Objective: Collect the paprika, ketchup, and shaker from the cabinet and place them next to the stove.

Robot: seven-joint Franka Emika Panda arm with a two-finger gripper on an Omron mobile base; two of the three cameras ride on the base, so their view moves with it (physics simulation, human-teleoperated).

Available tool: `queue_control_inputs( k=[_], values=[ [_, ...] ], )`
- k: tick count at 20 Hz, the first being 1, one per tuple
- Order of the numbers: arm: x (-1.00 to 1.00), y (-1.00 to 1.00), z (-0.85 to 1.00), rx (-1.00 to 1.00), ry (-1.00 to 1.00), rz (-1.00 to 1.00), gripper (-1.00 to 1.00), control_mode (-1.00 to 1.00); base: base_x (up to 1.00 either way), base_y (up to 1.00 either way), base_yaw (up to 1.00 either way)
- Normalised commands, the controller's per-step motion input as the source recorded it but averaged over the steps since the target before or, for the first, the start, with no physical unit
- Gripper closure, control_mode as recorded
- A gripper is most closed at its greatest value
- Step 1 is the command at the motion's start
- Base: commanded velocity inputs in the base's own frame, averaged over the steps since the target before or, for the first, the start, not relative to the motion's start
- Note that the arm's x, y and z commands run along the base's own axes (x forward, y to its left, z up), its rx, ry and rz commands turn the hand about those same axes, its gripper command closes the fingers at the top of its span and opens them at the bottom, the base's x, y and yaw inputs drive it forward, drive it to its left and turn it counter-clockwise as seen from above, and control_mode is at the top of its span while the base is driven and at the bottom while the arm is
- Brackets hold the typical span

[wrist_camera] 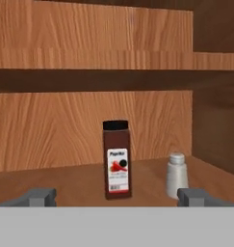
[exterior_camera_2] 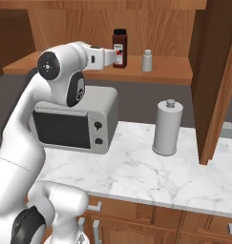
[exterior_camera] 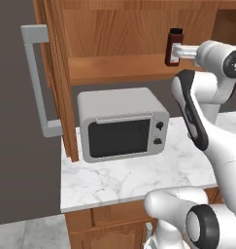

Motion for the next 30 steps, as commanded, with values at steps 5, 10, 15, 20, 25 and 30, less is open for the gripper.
queue_control_inputs(
  k=[5, 10, 15, 20, 25, 30],
  values=[
    [0.29, 0.0, -0.03, 0.0, 0.0, 0.0, -1.0, -1.0, 0.0, 0.0, 0.0],
    [0.33, 0.0, -0.1, 0.0, 0.0, 0.01, -1.0, -1.0, 0.0, 0.0, 0.0],
    [0.29, 0.0, -0.12, 0.0, 0.0, 0.03, -1.0, -1.0, 0.0, 0.0, 0.0],
    [0.33, -0.04, -0.1, 0.0, 0.0, 0.05, -1.0, -1.0, 0.0, 0.0, 0.0],
    [0.34, -0.11, -0.08, 0.0, 0.0, 0.06, -1.0, -1.0, 0.0, 0.0, 0.0],
    [0.24, -0.18, -0.01, 0.0, 0.0, 0.03, -1.0, -1.0, 0.0, 0.0, 0.0]
  ],
)
